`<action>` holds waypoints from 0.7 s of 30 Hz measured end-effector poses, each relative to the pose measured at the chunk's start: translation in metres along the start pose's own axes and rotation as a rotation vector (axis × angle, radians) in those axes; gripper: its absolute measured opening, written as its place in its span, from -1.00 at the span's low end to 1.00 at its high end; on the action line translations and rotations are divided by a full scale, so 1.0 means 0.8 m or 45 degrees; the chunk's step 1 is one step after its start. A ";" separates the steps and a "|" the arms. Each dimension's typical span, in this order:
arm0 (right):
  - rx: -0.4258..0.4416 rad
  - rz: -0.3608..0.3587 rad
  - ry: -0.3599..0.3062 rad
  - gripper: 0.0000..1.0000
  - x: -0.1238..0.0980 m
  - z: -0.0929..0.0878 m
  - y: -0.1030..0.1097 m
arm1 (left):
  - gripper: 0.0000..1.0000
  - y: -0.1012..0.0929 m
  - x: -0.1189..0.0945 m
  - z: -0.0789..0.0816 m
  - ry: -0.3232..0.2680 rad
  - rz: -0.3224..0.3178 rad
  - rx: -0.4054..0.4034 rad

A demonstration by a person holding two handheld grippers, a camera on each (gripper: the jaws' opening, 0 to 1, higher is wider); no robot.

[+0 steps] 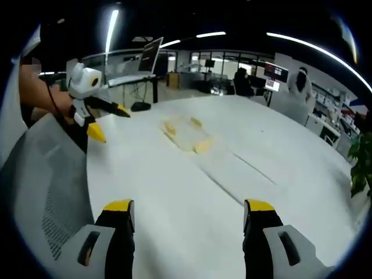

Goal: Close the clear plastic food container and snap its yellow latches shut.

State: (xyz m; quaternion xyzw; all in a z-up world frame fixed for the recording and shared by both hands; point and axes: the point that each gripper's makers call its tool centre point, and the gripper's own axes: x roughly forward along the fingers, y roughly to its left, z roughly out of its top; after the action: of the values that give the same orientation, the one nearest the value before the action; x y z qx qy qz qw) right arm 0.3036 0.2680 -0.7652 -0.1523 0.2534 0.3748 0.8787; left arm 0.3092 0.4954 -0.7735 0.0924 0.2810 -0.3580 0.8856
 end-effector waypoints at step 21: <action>-0.064 0.066 0.009 0.50 0.039 0.019 -0.002 | 0.69 0.023 0.015 -0.002 0.001 0.020 -0.015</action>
State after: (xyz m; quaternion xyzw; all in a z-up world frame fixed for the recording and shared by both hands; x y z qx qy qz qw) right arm 0.3283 0.2921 -0.7697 -0.1688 0.2510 0.4032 0.8637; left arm 0.3284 0.5026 -0.7828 0.0895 0.2826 -0.3494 0.8888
